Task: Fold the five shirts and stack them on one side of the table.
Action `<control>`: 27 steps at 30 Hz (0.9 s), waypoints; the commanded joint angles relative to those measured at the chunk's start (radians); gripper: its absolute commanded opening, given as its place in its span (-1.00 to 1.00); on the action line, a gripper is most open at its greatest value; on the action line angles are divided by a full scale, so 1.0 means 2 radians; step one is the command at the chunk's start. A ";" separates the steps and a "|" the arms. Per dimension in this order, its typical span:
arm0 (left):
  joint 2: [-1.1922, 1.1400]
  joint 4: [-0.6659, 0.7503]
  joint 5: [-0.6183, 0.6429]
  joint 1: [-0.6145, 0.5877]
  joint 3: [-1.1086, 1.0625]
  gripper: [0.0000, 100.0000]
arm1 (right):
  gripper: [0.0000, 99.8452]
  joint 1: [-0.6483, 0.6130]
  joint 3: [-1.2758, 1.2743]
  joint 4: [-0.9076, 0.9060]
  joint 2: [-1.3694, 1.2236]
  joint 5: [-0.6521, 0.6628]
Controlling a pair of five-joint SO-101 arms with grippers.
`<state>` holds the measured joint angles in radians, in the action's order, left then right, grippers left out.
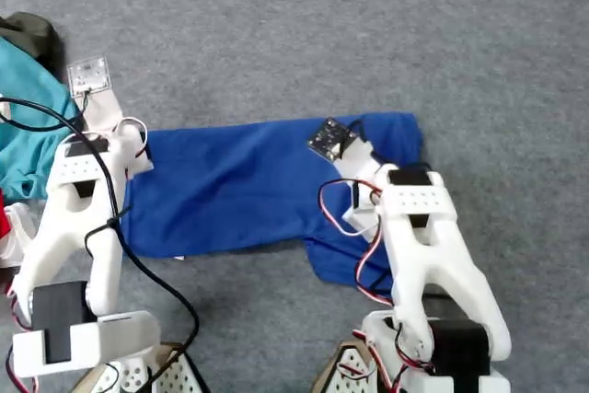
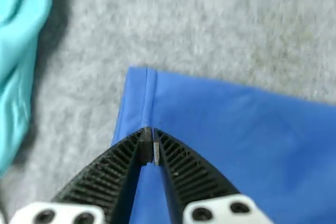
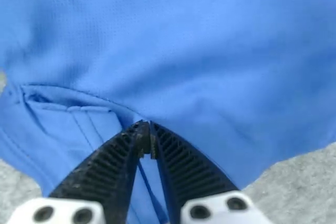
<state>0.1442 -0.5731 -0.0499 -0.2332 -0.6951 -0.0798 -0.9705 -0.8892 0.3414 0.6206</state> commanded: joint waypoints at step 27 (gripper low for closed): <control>-0.208 -0.117 0.075 -0.011 0.216 -0.96 | -0.99 -0.112 -0.037 -0.165 0.134 0.092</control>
<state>-0.2746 -0.8048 0.0959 -0.2394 -0.3007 -0.2470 -1.0426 -1.1607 0.5363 0.7986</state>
